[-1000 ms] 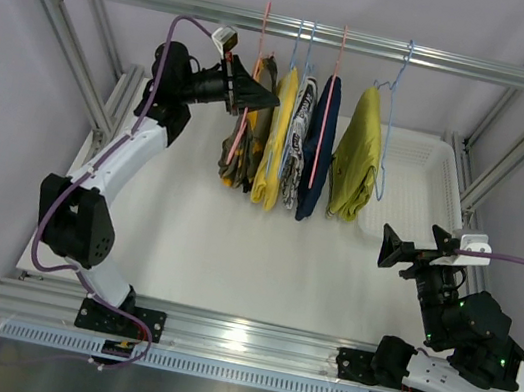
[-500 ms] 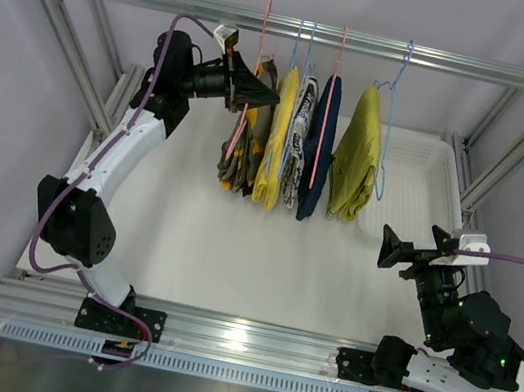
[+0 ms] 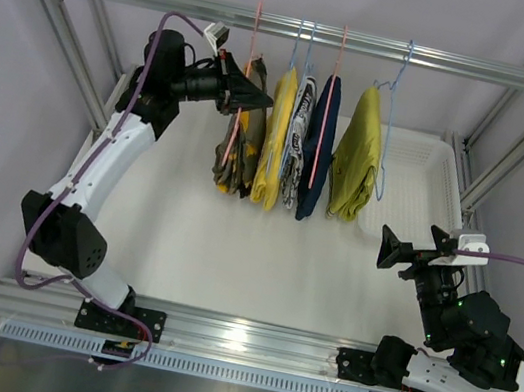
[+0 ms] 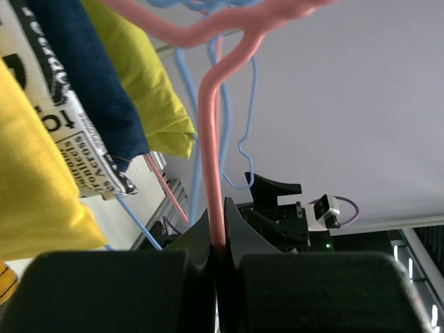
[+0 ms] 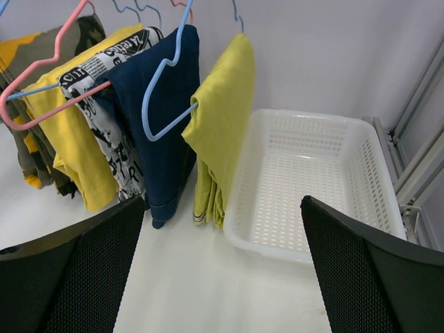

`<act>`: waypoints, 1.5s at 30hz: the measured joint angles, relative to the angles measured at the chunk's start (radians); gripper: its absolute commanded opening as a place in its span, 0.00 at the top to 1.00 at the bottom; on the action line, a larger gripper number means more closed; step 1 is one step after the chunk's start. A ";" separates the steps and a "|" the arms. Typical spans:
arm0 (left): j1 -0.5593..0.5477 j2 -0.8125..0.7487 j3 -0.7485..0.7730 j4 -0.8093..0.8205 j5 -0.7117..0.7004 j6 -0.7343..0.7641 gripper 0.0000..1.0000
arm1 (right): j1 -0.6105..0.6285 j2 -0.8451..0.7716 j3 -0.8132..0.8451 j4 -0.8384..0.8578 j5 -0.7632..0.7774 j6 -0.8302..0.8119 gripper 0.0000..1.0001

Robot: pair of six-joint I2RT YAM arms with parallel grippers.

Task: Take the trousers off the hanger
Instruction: Pick up the hanger from the clothesline.

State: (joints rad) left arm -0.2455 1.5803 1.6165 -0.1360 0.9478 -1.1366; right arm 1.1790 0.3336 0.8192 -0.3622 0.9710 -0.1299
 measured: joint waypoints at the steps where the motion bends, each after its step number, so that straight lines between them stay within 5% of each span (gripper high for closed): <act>1: 0.000 -0.013 0.000 -0.003 -0.002 0.013 0.99 | 0.000 0.000 0.000 0.000 -0.001 0.000 0.01; 25: 0.002 -0.201 -0.060 -0.057 -0.103 0.143 0.99 | -0.001 0.033 0.025 -0.045 -0.023 0.034 0.00; 45: 0.015 -0.645 -0.475 -0.283 -0.478 0.269 0.99 | -0.001 0.405 0.506 -0.193 -0.157 0.105 0.01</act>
State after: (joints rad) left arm -0.2302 0.9348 1.1412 -0.4187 0.4694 -0.8673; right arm 1.1778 0.7387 1.3254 -0.5556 0.8139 -0.0254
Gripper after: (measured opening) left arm 0.015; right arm 0.993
